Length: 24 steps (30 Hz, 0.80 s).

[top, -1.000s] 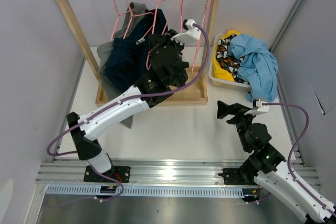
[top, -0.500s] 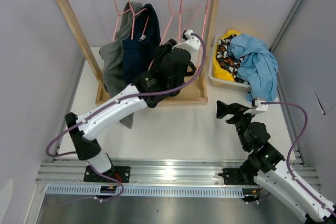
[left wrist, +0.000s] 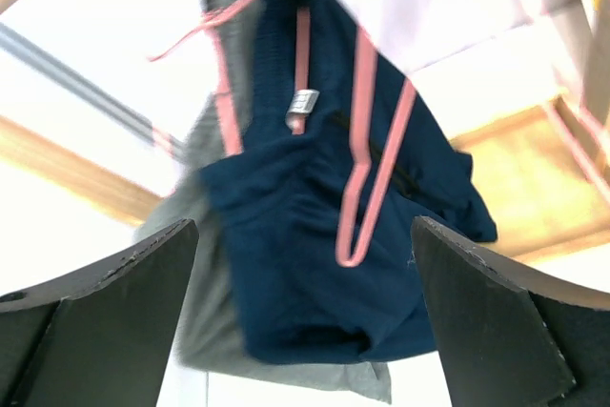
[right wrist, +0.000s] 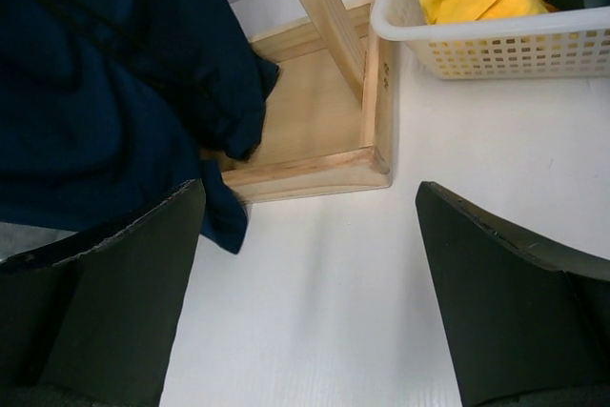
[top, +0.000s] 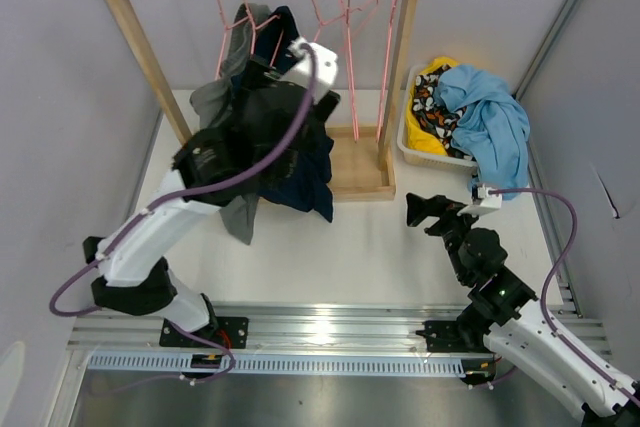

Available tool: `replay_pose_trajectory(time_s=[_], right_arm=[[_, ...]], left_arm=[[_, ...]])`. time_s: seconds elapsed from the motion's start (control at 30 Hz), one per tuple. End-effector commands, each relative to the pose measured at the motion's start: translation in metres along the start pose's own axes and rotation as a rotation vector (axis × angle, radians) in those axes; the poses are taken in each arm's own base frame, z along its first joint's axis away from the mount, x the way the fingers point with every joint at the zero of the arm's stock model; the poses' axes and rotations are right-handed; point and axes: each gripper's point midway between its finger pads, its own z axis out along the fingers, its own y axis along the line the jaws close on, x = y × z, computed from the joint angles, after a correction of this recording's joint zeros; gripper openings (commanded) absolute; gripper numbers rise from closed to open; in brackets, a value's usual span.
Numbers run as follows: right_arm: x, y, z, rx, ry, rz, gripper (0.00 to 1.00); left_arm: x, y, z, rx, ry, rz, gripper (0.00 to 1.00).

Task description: Remove the shorts from the hanger

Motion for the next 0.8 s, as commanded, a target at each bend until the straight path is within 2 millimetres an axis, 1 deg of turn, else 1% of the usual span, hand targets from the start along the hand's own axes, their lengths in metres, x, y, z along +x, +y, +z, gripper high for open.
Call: replay_pose_trajectory(time_s=[0.0,0.03,0.1,0.13,0.2,0.23,0.33,0.37,0.4,0.47,0.5,0.53,0.63,0.7,0.73,0.77], right_arm=[[-0.007,0.014,0.002,-0.041,-0.025,0.056,0.99],[-0.006,0.014,0.003,-0.044,-0.023,0.055,0.99],[-0.005,0.016,0.002,-0.048,-0.020,0.057,1.00],[-0.004,0.016,0.002,-0.048,-0.018,0.056,0.99],[-0.004,0.016,0.002,-0.049,-0.017,0.051,0.99],[-0.004,0.016,0.001,-0.048,-0.014,0.049,1.00],[-0.004,0.014,0.000,-0.044,-0.016,0.048,0.99],[-0.004,0.014,0.000,-0.043,-0.015,0.047,0.99],[-0.003,0.014,0.000,-0.044,-0.013,0.048,1.00],[-0.001,0.014,0.001,-0.042,-0.010,0.047,1.00],[-0.001,0.014,0.001,-0.042,-0.010,0.046,1.00],[-0.001,0.014,0.002,-0.042,-0.010,0.049,1.00],[0.002,0.013,0.003,-0.036,-0.002,0.043,1.00],[0.003,0.012,0.003,-0.035,-0.003,0.043,0.99],[0.003,0.012,0.003,-0.033,-0.004,0.042,1.00],[0.003,0.011,0.003,-0.031,-0.005,0.040,1.00]], left_arm=[[0.000,0.043,-0.011,-0.020,-0.019,-0.140,0.99],[0.004,0.054,-0.004,-0.045,-0.006,-0.171,0.99],[0.008,0.067,0.000,-0.063,-0.008,-0.214,0.99],[0.012,0.076,0.009,-0.088,-0.001,-0.233,0.99],[0.017,0.083,0.017,-0.101,0.003,-0.241,0.99],[0.019,0.092,0.025,-0.123,0.003,-0.257,0.99],[0.018,0.103,0.039,-0.142,-0.004,-0.268,0.99],[0.012,0.104,0.041,-0.123,-0.023,-0.278,0.99],[0.014,0.102,0.050,-0.121,-0.009,-0.261,0.99],[0.015,0.096,0.059,-0.108,0.006,-0.246,0.99],[0.008,0.099,0.058,-0.102,-0.011,-0.263,0.99],[0.008,0.094,0.063,-0.092,-0.008,-0.265,0.99],[-0.001,0.091,0.066,-0.074,-0.028,-0.282,0.99],[-0.001,0.086,0.074,-0.067,-0.019,-0.274,0.99],[-0.002,0.087,0.076,-0.068,-0.021,-0.281,0.99],[0.001,0.082,0.083,-0.060,-0.008,-0.277,0.99]])
